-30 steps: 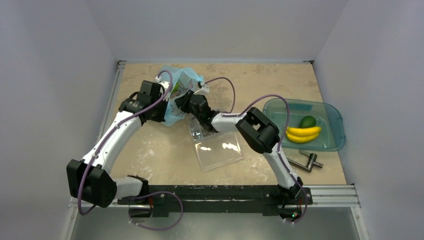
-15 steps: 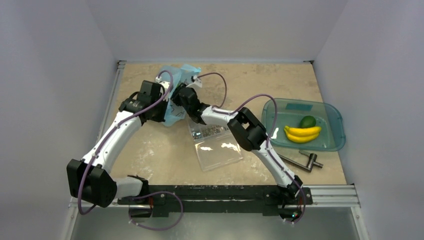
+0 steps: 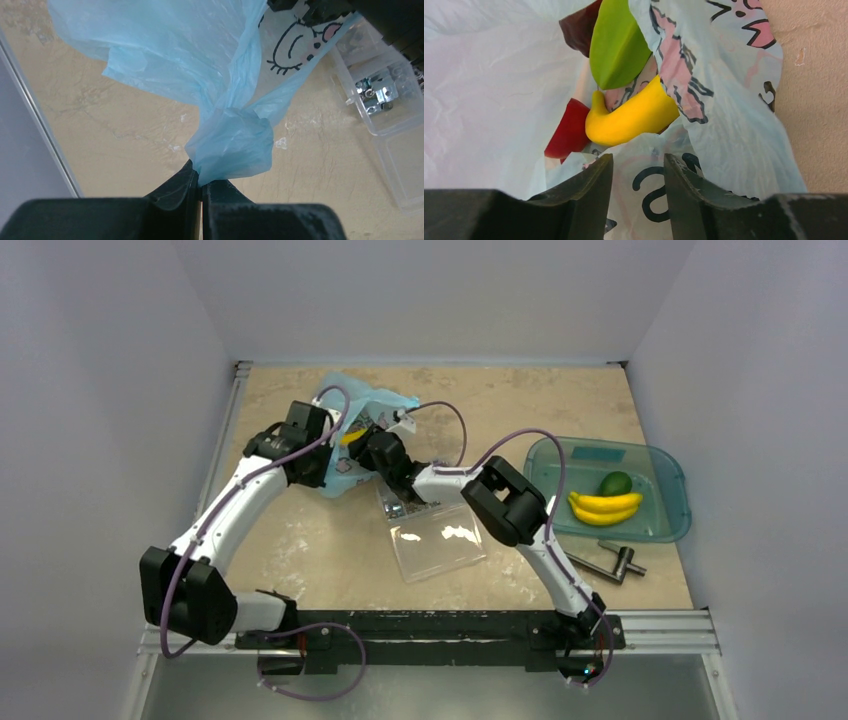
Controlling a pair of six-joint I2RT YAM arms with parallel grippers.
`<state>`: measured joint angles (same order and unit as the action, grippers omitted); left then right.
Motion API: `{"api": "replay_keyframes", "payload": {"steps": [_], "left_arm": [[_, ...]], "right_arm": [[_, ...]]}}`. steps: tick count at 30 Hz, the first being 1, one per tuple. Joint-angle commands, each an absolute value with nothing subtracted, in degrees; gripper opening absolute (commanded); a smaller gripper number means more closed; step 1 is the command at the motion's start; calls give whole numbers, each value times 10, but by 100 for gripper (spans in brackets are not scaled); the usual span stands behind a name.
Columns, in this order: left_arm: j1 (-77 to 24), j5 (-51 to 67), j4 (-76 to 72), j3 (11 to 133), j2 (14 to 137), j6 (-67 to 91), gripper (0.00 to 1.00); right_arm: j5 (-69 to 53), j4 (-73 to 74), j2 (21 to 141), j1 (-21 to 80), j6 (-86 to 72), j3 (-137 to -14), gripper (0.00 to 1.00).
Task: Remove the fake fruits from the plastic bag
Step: Adjust the plastic bag at the center of the board.
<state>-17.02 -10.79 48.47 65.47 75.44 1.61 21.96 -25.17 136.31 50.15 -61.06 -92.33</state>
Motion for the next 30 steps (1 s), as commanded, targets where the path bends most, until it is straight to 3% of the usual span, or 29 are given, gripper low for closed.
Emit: {"api": "replay_keyframes", "payload": {"steps": [1, 9, 18, 22, 30], "left_arm": [[-173, -102, 541, 674, 767, 2, 0], [-174, -82, 519, 622, 747, 6, 0], [-184, -67, 512, 620, 757, -13, 0], [-185, -63, 507, 620, 746, -9, 0], [-193, -59, 501, 618, 733, -10, 0]], "right_arm": [[232, -243, 1364, 501, -611, -922, 45], [225, -207, 1402, 494, -646, -980, 62], [221, -232, 1362, 491, -628, -983, 65], [226, -235, 1354, 490, -632, -987, 62], [227, -207, 1388, 486, -652, -1034, 37]]}}
